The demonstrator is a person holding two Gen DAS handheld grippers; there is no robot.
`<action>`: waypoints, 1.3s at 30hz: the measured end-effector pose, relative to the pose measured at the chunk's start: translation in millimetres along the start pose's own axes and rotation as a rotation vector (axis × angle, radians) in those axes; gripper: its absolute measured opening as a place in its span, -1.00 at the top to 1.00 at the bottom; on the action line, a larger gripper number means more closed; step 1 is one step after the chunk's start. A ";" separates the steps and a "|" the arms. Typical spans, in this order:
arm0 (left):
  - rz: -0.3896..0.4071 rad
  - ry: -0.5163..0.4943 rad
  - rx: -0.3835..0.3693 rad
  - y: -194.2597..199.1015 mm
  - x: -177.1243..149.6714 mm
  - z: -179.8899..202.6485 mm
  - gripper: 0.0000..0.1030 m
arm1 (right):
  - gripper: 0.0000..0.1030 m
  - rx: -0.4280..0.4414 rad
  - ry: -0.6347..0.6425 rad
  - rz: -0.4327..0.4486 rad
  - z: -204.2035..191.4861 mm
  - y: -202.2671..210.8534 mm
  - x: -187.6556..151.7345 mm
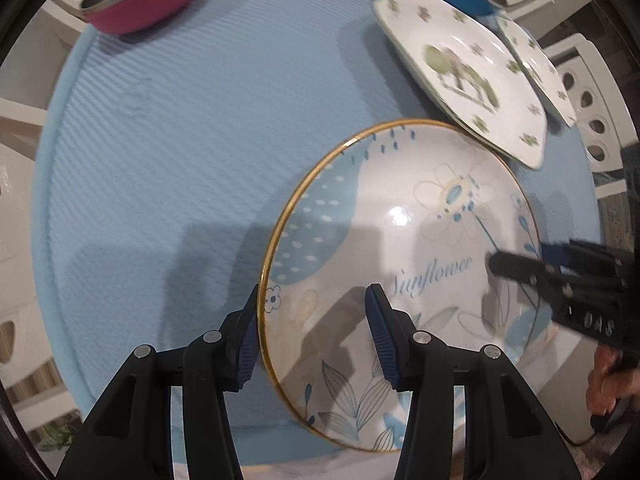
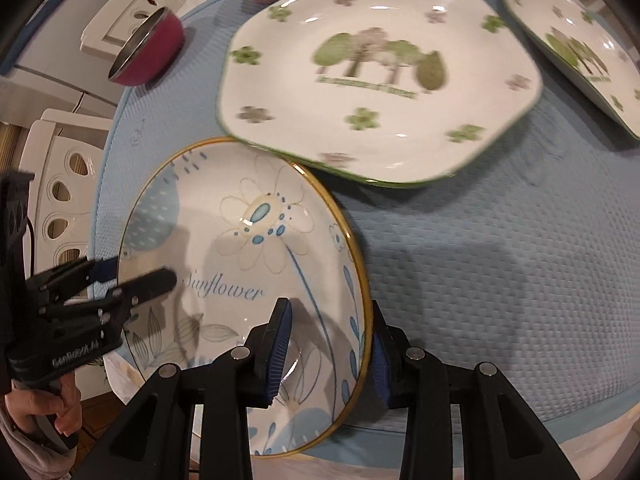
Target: Organize plates and bowls
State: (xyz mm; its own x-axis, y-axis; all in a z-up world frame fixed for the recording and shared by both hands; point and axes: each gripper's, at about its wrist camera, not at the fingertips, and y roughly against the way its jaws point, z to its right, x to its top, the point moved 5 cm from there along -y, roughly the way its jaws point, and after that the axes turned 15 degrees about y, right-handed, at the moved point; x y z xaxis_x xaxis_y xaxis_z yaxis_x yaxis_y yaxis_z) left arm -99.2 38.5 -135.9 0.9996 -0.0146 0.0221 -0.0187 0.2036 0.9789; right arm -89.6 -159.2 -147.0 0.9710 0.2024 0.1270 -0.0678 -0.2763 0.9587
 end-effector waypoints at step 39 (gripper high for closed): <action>0.085 0.076 -0.022 29.6 77.3 26.0 -0.35 | -0.31 0.021 -0.041 0.128 88.5 86.4 9.0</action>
State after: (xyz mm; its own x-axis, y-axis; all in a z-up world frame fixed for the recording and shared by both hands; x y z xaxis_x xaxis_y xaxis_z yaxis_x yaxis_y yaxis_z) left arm -23.0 17.9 -100.0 0.9930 0.0779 0.0883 -0.1037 0.2222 0.9695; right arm -66.5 -264.4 -85.5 0.9634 0.1253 0.2372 -0.1876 -0.3173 0.9296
